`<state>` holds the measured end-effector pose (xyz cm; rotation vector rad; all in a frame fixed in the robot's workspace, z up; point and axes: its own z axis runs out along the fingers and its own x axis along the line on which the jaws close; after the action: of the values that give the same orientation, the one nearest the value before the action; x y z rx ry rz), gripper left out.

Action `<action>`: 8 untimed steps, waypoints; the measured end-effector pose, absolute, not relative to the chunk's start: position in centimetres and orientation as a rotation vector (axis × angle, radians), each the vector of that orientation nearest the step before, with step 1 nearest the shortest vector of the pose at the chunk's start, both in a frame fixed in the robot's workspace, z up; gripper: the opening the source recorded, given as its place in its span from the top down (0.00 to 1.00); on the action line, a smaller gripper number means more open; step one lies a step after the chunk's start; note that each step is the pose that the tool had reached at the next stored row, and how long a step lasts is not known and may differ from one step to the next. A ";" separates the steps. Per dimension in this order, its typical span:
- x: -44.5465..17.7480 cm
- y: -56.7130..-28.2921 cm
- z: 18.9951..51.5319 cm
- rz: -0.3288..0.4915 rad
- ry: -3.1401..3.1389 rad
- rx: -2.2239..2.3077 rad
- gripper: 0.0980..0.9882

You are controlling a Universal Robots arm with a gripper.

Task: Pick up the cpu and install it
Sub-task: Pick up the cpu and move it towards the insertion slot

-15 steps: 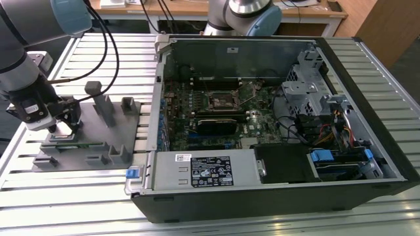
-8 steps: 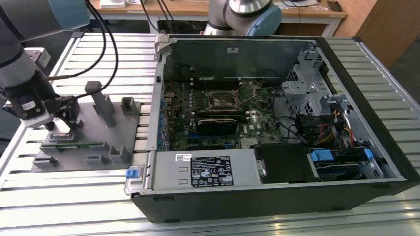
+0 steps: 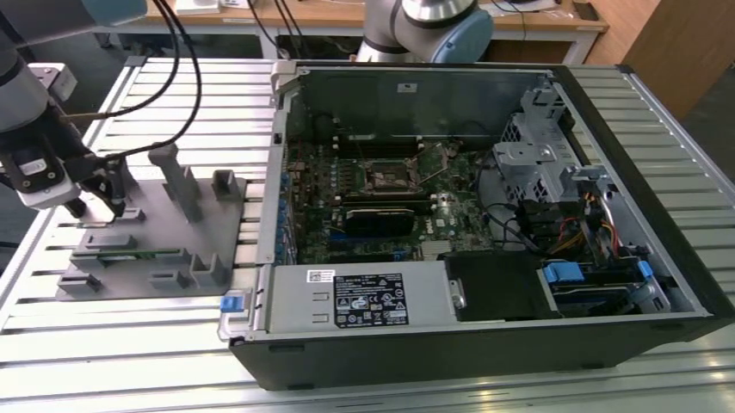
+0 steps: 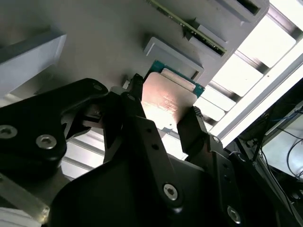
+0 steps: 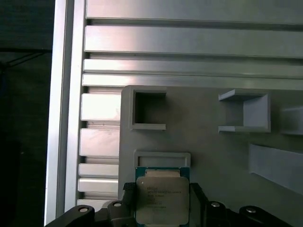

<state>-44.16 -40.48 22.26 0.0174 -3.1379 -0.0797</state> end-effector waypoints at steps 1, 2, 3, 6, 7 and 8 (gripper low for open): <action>-44.2 -40.5 22.7 -0.080 -3.138 0.017 0.50; -44.2 -40.5 23.2 -0.080 -3.138 0.017 0.50; -44.2 -40.5 23.6 -0.080 -3.138 0.017 0.50; -44.2 -40.5 25.0 -0.080 -3.138 0.017 0.50; -44.2 -40.5 25.4 -0.080 -3.138 0.017 0.50; -44.2 -40.5 25.9 -0.080 -3.138 0.017 0.50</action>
<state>-44.16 -40.47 25.88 0.0173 -3.1381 -0.0799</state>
